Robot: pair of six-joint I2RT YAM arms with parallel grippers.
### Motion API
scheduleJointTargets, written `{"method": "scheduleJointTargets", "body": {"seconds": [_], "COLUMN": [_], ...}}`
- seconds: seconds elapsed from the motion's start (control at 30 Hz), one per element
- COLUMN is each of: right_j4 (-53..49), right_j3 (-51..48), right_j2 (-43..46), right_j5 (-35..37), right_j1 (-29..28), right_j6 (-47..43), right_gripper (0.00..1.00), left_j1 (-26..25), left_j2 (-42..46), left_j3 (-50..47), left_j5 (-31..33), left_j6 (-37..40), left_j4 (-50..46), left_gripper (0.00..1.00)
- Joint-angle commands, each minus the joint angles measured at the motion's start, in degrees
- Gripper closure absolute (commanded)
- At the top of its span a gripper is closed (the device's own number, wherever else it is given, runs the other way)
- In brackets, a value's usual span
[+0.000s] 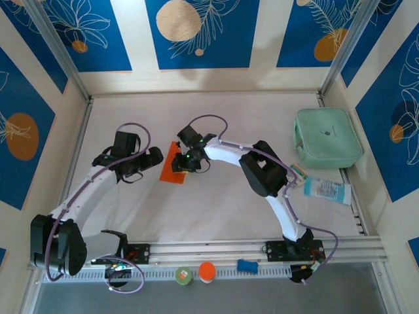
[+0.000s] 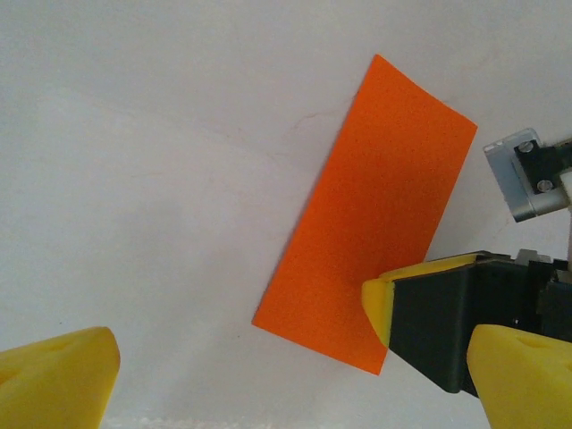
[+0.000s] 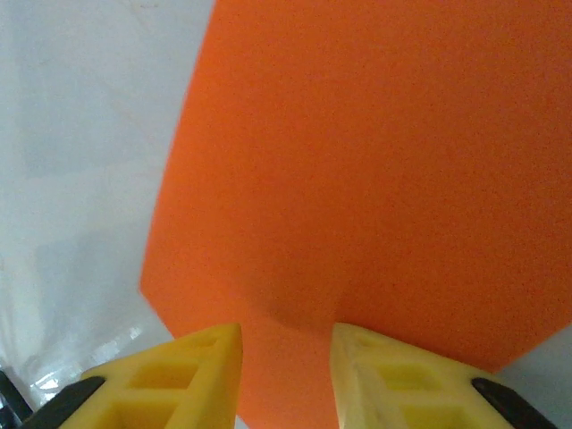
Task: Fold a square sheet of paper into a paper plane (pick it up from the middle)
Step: Move the paper to the center of the table.
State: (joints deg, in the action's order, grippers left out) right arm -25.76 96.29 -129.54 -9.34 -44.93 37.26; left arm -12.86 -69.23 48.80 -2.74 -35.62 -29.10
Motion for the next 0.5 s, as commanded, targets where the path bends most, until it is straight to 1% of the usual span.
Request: {"method": "scheduleJointTargets", "body": {"seconds": [0.0, 0.1, 0.23, 0.33, 0.4, 0.47], "right_j4": [-2.8, -3.4, -5.4, -5.9, -5.5, -2.9], "right_j3": [-3.1, -8.2, -16.2, -19.6, -20.4, -21.1], "right_j2": [1.1, 3.6, 9.0, 12.9, 15.5, 18.9], "right_j5": [-1.9, -5.6, -6.2, -8.5, -9.1, -7.1], "right_j1": [1.6, 3.6, 6.3, 7.6, 7.5, 7.3], "right_j6": [-3.5, -10.1, -21.8, -27.7, -29.2, -26.1], "right_gripper": [0.67, 0.67, 0.67, 0.67, 0.67, 0.68], "left_j1": [0.7, 0.7, 0.6, 0.6, 0.5, 0.5], "left_j2": [-0.8, -1.6, -2.7, -3.1, -3.4, -3.8], "left_j3": [-0.2, -0.3, -0.6, -2.0, -3.2, -4.1], "left_j5": [-2.9, -5.7, -10.0, -13.3, -15.7, -17.8], "left_j6": [-0.2, 0.1, 0.7, 0.2, -0.7, -1.5], "left_j4": [1.3, 1.9, 2.9, 5.5, 7.7, 9.6], "left_gripper": [0.01, 0.00, 0.01, 0.01, 0.01, 0.01]}}
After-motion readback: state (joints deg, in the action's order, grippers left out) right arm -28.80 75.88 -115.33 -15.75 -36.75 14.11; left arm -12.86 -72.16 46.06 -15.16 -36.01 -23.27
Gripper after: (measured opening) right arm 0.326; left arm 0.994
